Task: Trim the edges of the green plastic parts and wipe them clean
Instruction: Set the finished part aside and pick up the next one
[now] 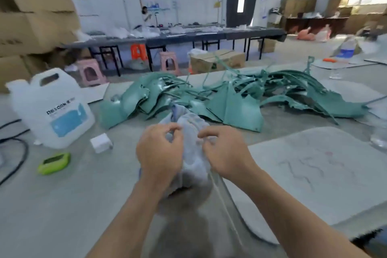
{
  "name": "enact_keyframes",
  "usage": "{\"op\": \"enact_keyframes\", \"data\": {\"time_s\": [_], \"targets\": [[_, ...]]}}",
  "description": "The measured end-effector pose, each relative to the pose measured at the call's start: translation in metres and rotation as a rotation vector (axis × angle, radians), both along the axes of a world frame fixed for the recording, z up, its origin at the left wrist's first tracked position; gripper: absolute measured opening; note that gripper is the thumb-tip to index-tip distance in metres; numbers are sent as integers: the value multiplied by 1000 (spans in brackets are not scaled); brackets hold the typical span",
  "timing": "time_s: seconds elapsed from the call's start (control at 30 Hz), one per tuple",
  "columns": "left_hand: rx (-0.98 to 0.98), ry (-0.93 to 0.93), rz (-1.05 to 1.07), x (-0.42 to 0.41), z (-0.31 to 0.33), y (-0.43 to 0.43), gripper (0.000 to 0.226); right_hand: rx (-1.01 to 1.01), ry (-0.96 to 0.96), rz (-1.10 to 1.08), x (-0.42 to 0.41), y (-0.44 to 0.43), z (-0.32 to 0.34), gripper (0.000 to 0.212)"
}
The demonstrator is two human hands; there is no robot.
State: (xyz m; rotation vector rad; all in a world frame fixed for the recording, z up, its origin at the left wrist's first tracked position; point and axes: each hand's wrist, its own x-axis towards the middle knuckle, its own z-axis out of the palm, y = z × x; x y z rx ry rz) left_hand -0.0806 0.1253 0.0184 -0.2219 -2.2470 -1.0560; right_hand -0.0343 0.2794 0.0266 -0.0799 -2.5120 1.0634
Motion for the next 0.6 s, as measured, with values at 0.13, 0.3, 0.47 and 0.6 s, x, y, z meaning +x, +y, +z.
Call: {"op": "enact_keyframes", "data": {"time_s": [0.13, 0.3, 0.47, 0.6], "targets": [[107, -105, 107, -48, -22, -63, 27, 174, -11, 36, -63, -22, -10, 23], [165, -263, 216, -92, -43, -95, 59, 256, -33, 33, -134, -43, -13, 19], [-47, -265, 112, -111, -61, -97, 78, 313, -14, -39, -201, -59, -5, 39], [-225, -282, 95, -119, -74, -99, 85, 539, -138, -98, -257, -56, 1, 40]]}}
